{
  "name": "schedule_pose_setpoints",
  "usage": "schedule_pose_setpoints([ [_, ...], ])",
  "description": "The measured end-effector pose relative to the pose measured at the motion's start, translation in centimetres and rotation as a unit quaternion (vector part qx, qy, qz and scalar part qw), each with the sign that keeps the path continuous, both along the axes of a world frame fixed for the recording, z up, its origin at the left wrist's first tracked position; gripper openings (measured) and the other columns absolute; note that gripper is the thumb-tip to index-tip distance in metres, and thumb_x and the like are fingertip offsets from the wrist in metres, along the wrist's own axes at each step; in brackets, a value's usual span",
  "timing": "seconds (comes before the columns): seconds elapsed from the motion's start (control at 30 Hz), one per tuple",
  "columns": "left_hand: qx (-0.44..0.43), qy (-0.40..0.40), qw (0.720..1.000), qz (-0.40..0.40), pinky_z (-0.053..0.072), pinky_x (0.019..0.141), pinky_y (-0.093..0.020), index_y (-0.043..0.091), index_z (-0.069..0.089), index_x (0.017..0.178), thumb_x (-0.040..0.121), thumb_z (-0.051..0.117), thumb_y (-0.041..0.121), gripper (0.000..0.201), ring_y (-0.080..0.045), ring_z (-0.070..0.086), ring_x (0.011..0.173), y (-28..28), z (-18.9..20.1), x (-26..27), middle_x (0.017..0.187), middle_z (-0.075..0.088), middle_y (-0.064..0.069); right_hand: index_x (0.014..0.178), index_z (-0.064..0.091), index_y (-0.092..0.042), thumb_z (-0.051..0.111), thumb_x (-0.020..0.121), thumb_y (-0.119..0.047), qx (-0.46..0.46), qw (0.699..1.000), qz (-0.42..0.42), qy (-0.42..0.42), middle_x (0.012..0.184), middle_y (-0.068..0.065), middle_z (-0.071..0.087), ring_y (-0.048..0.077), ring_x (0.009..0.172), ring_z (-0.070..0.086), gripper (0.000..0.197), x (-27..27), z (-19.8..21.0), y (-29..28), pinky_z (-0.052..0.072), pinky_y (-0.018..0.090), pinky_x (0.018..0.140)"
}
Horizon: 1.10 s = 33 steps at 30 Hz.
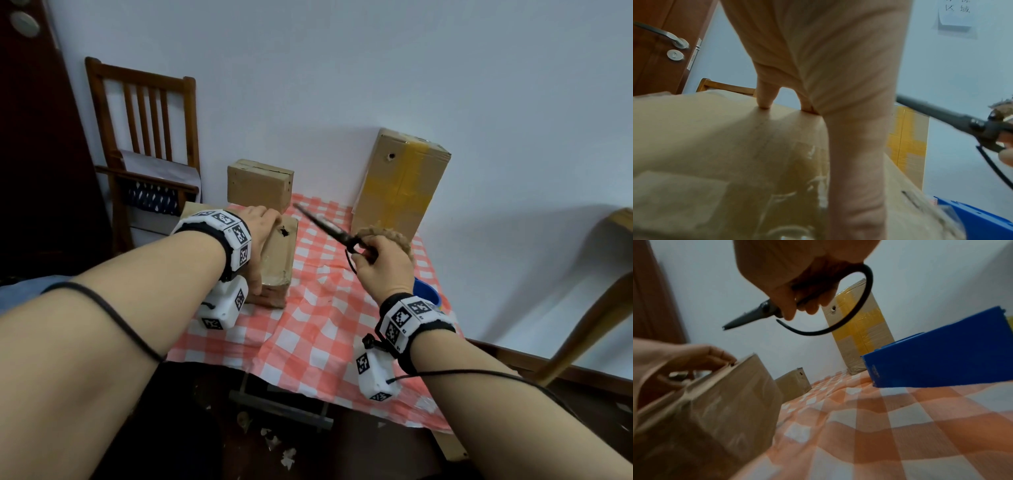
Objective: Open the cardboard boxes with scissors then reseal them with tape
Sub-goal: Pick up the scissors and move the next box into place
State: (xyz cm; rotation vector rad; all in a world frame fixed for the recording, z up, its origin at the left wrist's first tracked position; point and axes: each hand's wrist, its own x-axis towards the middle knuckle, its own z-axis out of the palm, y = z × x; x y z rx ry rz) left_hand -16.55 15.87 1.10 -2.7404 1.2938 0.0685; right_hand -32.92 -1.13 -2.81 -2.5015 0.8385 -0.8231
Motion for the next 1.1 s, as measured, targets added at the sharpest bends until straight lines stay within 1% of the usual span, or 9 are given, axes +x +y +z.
schedule_pose_setpoints([
  [0.13,0.007,0.000,1.000,-0.015,0.041,0.101,-0.048,0.029,0.017,0.142,0.025,0.090,0.056,0.140,-0.025,0.036,0.123,0.1,0.1,0.0,0.129,0.036,-0.002,0.098,0.069,-0.014,0.063,0.082,-0.023,0.099,0.994,-0.030,0.031,0.080,-0.004,0.062,0.022,0.080,0.061,0.020,0.3,0.2,-1.4,0.053,0.036,0.077],
  [0.27,0.011,0.006,1.000,-0.023,0.044,0.096,-0.048,0.045,0.023,0.129,0.022,0.089,0.056,0.127,-0.024,0.034,0.118,0.1,0.2,0.0,0.120,0.036,0.000,0.088,0.070,-0.008,0.069,0.080,-0.013,0.235,0.966,-0.021,0.102,0.068,0.006,0.059,0.022,0.064,0.055,0.010,0.3,-1.1,-1.7,0.044,0.031,0.059],
  [0.37,0.018,0.011,1.000,-0.022,0.045,0.093,-0.048,0.047,0.028,0.118,0.022,0.090,0.056,0.115,-0.024,0.035,0.115,0.1,0.1,0.2,0.115,0.036,0.002,0.087,0.066,-0.002,0.068,0.079,-0.010,0.242,0.957,-0.034,0.157,0.067,0.008,0.057,0.020,0.057,0.053,0.011,0.5,-2.3,-1.6,0.044,0.028,0.055],
  [0.53,0.042,0.001,0.999,-0.018,0.044,0.091,-0.044,0.041,0.027,0.123,0.029,0.090,0.056,0.114,-0.023,0.034,0.117,0.0,0.4,0.1,0.119,0.035,0.000,0.094,0.065,0.000,0.067,0.082,-0.008,0.232,0.948,-0.027,0.216,0.064,0.006,0.058,0.014,0.051,0.053,0.015,1.0,-3.2,-1.5,0.046,0.025,0.050],
  [0.73,0.029,-0.011,0.999,-0.015,0.042,0.100,-0.048,0.023,0.020,0.136,0.022,0.089,0.062,0.138,-0.025,0.038,0.121,0.0,0.4,0.2,0.130,0.037,-0.004,0.093,0.053,-0.007,0.064,0.081,-0.008,0.216,0.936,-0.036,0.277,0.080,0.008,0.058,0.025,0.078,0.059,0.017,1.2,-3.9,-1.4,0.054,0.036,0.080],
  [0.83,0.034,-0.015,0.999,-0.003,0.036,0.108,-0.048,0.018,-0.003,0.148,0.026,0.089,0.062,0.160,-0.028,0.030,0.133,0.0,0.3,0.1,0.144,0.028,-0.008,0.096,0.052,-0.010,0.063,0.082,-0.013,0.188,0.936,-0.037,0.296,0.082,0.004,0.056,0.023,0.085,0.060,0.018,0.9,-4.1,-1.5,0.054,0.035,0.083],
  [0.9,0.048,-0.016,0.999,0.014,0.028,0.114,-0.046,0.010,-0.016,0.149,0.032,0.089,0.063,0.166,-0.029,0.017,0.142,0.0,0.2,-0.1,0.154,0.014,-0.010,0.096,0.056,-0.009,0.064,0.081,-0.012,0.194,0.938,-0.041,0.284,0.081,0.005,0.057,0.023,0.078,0.060,0.017,0.8,-3.9,-1.6,0.053,0.033,0.074],
  [1.0,0.059,-0.033,0.997,0.025,0.025,0.116,-0.044,0.005,-0.012,0.150,0.034,0.087,0.066,0.164,-0.029,0.013,0.144,0.0,0.0,-0.4,0.155,0.010,-0.011,0.085,0.061,-0.007,0.068,0.079,-0.015,0.245,0.951,-0.035,0.183,0.070,0.005,0.055,0.018,0.060,0.051,0.012,0.7,-3.0,-1.7,0.043,0.028,0.054],
  [1.1,0.046,-0.054,0.997,0.025,0.032,0.108,-0.046,0.007,0.003,0.149,0.030,0.086,0.068,0.158,-0.027,0.021,0.138,0.1,-0.3,-0.5,0.148,0.021,-0.010,0.066,0.053,-0.014,0.069,0.077,-0.015,0.265,0.961,0.013,0.074,0.068,0.003,0.051,0.018,0.063,0.046,0.020,0.5,-1.2,-1.3,0.039,0.028,0.059],
])
